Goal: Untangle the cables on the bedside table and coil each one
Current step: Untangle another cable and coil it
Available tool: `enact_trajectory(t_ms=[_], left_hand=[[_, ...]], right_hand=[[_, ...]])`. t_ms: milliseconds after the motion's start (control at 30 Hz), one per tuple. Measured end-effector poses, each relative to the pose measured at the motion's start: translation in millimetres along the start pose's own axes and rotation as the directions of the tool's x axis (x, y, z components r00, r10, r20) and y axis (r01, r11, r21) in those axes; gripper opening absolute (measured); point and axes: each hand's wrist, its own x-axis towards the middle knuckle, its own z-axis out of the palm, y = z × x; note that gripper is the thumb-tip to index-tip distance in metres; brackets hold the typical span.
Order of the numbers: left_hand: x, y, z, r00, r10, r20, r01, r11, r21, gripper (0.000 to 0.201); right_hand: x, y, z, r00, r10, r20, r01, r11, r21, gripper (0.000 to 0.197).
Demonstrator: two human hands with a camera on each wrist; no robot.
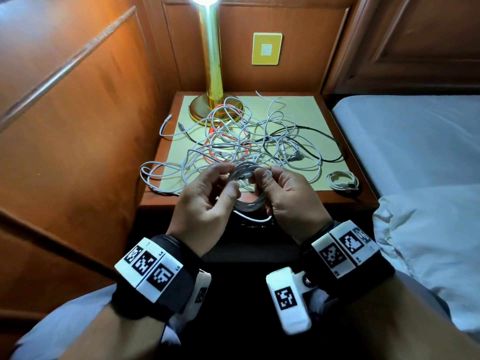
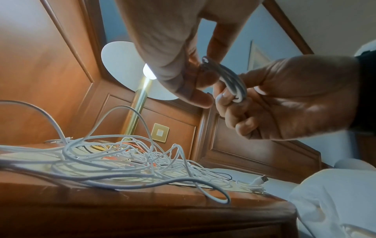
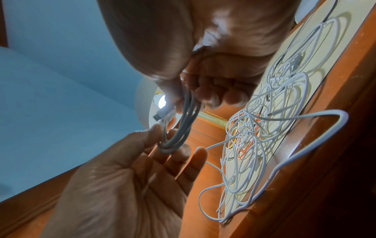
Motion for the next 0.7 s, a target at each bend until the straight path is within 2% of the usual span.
enact_trajectory(t_ms=[133, 300, 433, 700], left_hand=[[0.0, -0.7, -0.1, 0.998, 0.065, -0.001, -0.065, 0.997, 0.041, 0.018], [3.0, -1.1, 1.9, 0.999, -0.02, -0.026, 0.018, 0.997, -0.072, 0.003], [2.9, -1.0, 4.2, 0.996, -0.082, -0.043, 0.077, 0.991, -0.114, 0.009], [1.8, -4.0, 7.1, 0.989, -0.139, -0.049, 0.131, 0.981, -0.141, 0.021]], right_hand=[[-1.9, -3.9, 0.2, 0.999, -0.029, 0.034, 0.032, 0.997, -0.067, 0.029], [-2.7, -5.5, 0.0, 0.995, -0.053, 0.083, 0.065, 0.987, -0.146, 0.031], [-2.9, -4.1, -0.3, 0.992, -0.068, 0.106, 0.09, 0.972, -0.216, 0.028], [-3.5, 1.1, -1.6, 0.981, -0.182, 0.061, 0.192, 0.938, -0.289, 0.024]])
